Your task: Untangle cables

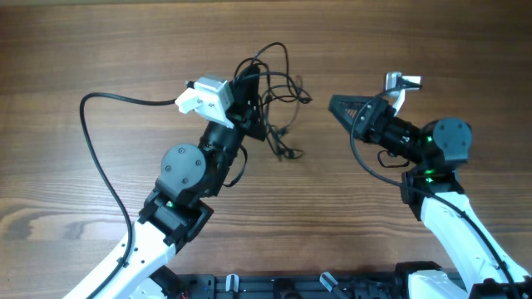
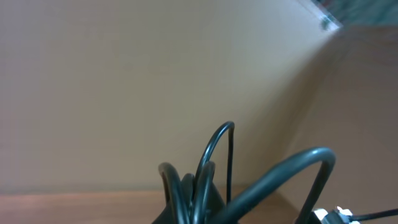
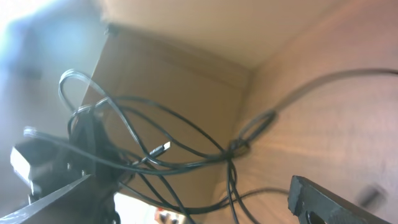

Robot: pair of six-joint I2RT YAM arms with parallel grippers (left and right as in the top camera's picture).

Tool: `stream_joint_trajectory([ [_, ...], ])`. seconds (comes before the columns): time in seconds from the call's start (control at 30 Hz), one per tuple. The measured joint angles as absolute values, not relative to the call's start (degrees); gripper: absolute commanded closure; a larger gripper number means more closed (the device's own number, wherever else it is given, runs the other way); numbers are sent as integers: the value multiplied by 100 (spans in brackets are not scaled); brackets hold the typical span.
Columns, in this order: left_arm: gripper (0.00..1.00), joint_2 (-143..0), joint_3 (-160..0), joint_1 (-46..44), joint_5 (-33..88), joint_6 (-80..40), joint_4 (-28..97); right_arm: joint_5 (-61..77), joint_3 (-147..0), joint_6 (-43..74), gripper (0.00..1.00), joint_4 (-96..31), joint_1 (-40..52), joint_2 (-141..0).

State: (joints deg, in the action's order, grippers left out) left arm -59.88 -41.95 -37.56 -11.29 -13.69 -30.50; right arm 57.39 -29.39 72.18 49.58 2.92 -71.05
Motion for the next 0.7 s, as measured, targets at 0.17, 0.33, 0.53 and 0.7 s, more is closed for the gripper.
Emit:
stream_joint_trajectory([
  [0.17, 96, -5988, -4195, -3756, -773, -1455, -3393, 6031, -2941, 6490, 0, 5264, 292, -7105],
  [0.33, 96, -5988, -4195, -3756, -235, -1638, -3500, 6156, -2941, 6195, 0, 5277, 292, -7102],
  [0.53, 96, -6036, -4195, -3756, 556, -1920, -3612, 6171, -2941, 6139, 0, 5280, 292, -7105],
  [0.7, 96, -6333, -4195, -3756, 1562, -1968, -3889, 6167, -2941, 6139, 0, 5258, 292, -7105],
])
